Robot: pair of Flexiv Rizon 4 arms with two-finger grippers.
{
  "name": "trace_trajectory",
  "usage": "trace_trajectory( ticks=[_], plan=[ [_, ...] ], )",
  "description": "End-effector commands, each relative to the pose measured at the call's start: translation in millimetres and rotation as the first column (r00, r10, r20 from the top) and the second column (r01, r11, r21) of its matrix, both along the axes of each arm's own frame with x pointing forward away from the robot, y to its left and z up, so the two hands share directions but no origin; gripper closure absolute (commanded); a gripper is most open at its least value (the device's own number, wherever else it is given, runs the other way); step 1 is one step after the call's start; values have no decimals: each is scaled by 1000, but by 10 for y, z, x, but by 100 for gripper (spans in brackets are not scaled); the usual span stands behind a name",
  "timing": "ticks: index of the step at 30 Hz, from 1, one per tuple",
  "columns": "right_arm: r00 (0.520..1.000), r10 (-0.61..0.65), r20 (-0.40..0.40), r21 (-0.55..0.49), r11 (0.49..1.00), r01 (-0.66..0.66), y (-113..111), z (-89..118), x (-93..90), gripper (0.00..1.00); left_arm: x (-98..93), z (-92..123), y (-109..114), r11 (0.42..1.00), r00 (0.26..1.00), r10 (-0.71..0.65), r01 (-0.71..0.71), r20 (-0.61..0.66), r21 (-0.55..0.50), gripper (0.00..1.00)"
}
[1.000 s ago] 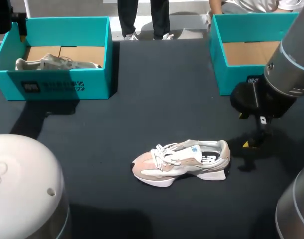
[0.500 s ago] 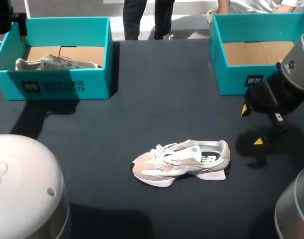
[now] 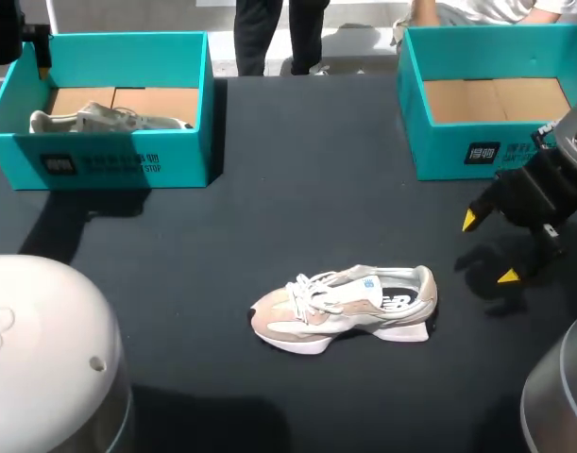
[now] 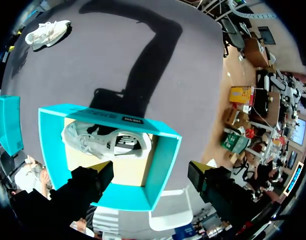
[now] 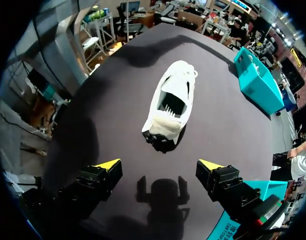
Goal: Take the shoe out of the shoebox, open the shoe tongue, remove and reinsert the insole, then place the shoe into the shoebox
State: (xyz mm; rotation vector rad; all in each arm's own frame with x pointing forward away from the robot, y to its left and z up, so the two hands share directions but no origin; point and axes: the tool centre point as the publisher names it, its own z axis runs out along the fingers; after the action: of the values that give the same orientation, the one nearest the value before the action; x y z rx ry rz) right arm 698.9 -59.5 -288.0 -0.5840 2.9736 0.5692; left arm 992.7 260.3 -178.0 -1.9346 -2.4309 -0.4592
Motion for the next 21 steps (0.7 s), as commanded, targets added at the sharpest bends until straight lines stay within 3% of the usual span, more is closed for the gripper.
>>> trace_trajectory(
  ticks=[1, 12, 21],
  plan=[
    [1000, -1, 2, -21, 1000, 1, 65, 8, 11, 0, -10, -2, 3, 1000, 1000, 0, 0, 3, 1, 0],
    [1000, -1, 2, -21, 1000, 1, 65, 8, 11, 0, -10, -2, 3, 1000, 1000, 0, 0, 3, 1, 0],
    [984, -134, -117, 67, 988, 142, -132, -212, -405, 0, -10, -2, 3, 1000, 1000, 0, 0, 3, 1, 0]
  ],
)
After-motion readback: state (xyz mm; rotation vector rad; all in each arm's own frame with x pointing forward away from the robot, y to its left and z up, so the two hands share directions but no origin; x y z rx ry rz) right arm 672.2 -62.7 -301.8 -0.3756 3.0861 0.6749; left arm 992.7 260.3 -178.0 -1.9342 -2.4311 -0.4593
